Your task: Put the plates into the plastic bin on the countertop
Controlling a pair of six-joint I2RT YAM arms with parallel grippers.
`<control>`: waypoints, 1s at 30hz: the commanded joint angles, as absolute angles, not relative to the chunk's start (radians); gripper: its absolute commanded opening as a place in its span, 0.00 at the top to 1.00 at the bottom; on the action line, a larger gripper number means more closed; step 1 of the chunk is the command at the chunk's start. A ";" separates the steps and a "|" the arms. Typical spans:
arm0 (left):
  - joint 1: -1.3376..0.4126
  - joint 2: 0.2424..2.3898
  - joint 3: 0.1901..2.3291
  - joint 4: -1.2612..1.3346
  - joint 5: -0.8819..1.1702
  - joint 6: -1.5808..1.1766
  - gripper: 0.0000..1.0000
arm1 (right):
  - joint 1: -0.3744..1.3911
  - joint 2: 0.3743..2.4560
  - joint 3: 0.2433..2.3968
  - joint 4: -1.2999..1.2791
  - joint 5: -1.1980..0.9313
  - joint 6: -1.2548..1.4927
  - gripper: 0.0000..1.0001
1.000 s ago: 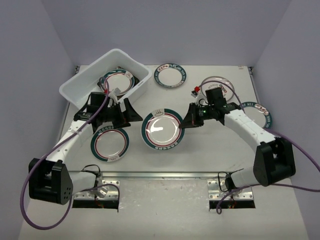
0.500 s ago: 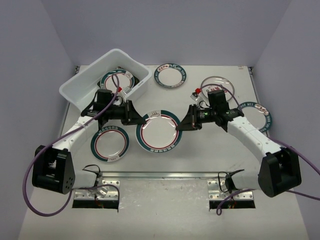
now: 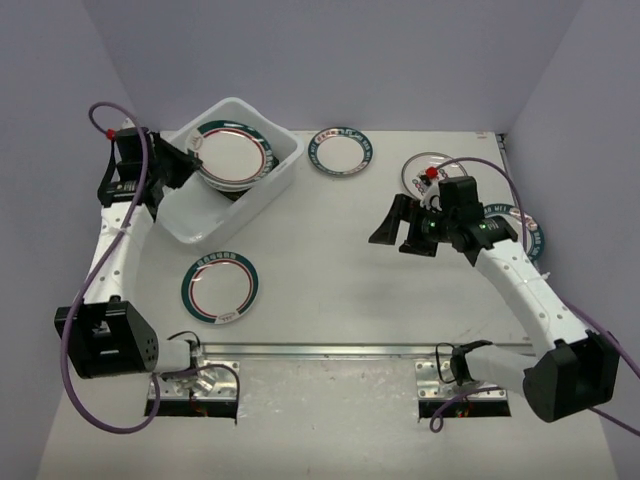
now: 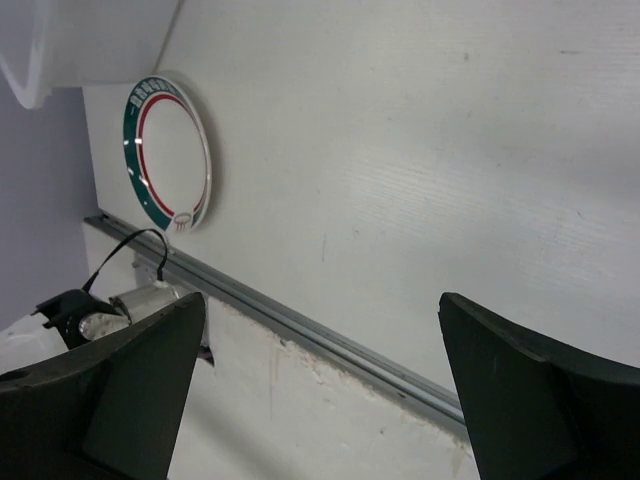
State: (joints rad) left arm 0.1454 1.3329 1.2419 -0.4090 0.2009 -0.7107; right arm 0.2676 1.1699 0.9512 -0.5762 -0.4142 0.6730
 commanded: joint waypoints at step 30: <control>0.107 2.157 2.004 -0.728 0.057 -0.718 0.00 | 0.615 1.615 0.860 -0.138 -0.527 0.791 0.01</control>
State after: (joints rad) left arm 0.1161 2.1744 1.9284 -0.6058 0.0148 -0.7695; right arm 0.5488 1.4782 0.7282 -0.2571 -0.5862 0.7592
